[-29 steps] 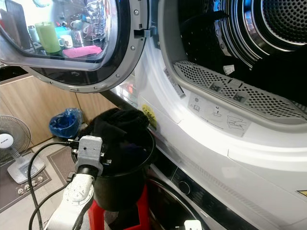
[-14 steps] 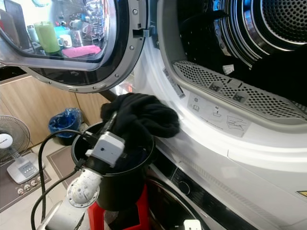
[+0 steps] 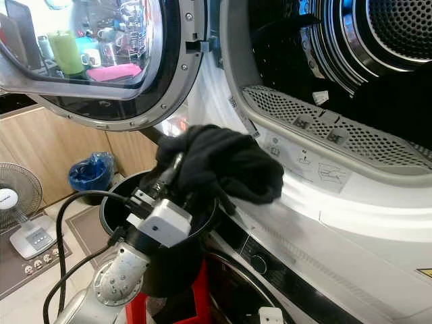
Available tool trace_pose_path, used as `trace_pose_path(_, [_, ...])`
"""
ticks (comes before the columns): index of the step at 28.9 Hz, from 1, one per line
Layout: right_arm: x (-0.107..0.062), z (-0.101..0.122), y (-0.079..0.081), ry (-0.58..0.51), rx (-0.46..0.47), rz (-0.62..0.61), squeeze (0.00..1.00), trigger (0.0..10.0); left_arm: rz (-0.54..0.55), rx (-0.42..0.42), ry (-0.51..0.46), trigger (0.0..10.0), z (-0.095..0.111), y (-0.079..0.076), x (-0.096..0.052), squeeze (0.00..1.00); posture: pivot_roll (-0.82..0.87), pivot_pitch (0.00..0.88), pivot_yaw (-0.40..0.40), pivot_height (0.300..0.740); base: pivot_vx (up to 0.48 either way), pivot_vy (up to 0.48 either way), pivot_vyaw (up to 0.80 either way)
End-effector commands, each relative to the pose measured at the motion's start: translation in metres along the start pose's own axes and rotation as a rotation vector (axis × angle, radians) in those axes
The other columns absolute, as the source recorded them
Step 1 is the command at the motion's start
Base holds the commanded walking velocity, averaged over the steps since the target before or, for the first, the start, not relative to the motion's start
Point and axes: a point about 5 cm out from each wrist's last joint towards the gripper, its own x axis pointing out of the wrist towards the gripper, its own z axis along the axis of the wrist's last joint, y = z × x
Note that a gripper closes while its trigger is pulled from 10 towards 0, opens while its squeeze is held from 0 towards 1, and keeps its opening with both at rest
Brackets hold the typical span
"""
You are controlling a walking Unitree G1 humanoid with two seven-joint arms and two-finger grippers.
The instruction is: Clothes washing
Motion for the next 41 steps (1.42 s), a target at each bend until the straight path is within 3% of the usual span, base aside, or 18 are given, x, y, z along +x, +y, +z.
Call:
trace_pose_path(1, [0.0, -0.001, 0.0, -0.007, 0.029, -0.002, 0.0, 10.0, 0.034, 0.015, -0.076, 10.0, 0.015, 0.01, 0.006, 0.0, 0.1, 0.027, -0.019, 0.74, 0.0, 0.0, 0.0])
trace_pose_path(11, [0.0, -0.004, 0.004, 0.002, 0.033, 0.02, 0.0, 10.0, 0.085, 0.049, -0.059, 10.0, 0.012, 0.02, 0.006, 0.0, 0.1, 0.025, -0.014, 0.74, 0.0, 0.0, -0.49])
trace_pose_path(19, [0.0, -0.007, 0.018, 0.02, -0.016, 0.123, 0.0, 10.0, 0.152, 0.08, -0.054, 10.0, 0.011, 0.029, 0.008, 0.0, 0.1, 0.018, -0.009, 0.74, 0.0, 0.0, -0.73])
trace_pose_path(35, [0.0, -0.008, 0.025, 0.018, -0.011, 0.175, 0.0, 10.0, 0.066, 0.036, -0.096, 10.0, 0.018, 0.022, 0.012, 0.0, 0.1, 0.021, 0.004, 0.74, 0.0, 0.0, -0.68])
trace_pose_path(41, [0.0, -0.007, 0.023, -0.003, -0.007, 0.159, 0.0, 10.0, 0.057, 0.043, -0.101, 10.0, 0.018, 0.021, 0.012, 0.0, 0.1, 0.023, 0.005, 0.74, 0.0, 0.0, 0.0])
